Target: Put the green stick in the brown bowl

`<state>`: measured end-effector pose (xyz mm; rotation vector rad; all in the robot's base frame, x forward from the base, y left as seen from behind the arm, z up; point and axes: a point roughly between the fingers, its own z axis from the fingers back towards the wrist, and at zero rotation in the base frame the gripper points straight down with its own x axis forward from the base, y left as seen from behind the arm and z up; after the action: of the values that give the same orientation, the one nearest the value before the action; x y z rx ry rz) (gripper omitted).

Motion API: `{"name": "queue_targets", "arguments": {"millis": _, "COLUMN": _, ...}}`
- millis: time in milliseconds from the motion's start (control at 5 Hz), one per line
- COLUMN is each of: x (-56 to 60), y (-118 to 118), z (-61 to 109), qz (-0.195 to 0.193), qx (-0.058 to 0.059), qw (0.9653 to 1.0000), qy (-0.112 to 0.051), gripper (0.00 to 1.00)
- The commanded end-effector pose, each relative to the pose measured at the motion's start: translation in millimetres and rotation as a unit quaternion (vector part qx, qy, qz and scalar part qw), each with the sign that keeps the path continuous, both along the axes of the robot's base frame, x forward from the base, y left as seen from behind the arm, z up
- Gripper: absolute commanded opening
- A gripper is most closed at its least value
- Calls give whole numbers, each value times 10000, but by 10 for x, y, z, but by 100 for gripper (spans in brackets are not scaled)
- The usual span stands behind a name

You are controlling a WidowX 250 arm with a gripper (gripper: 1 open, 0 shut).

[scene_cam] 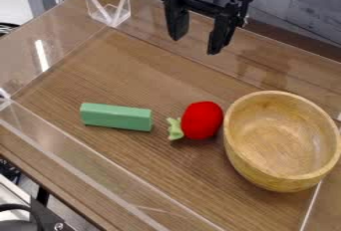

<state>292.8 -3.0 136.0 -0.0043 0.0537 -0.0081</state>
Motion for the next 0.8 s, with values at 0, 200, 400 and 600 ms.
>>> {"name": "queue_targets", "arguments": {"millis": 0, "x": -41, "y": -14, "z": -156, "qz": -445, "qx": 3, "qw": 9989, "qy": 143, "gripper": 100}}
{"name": "queue_targets", "arguments": {"millis": 200, "x": -194, "y": 73, "z": -357, "qz": -1283, "qx": 98, "qw": 9914, "qy": 241, "gripper": 100}}
{"name": "queue_targets", "arguments": {"millis": 400, "x": -350, "y": 182, "z": -522, "qz": -2102, "qx": 159, "qw": 9772, "qy": 253, "gripper": 100}}
{"name": "queue_targets", "arguments": {"millis": 600, "x": -484, "y": 311, "z": -475, "qz": -3018, "qx": 227, "qw": 9528, "qy": 227, "gripper": 100}}
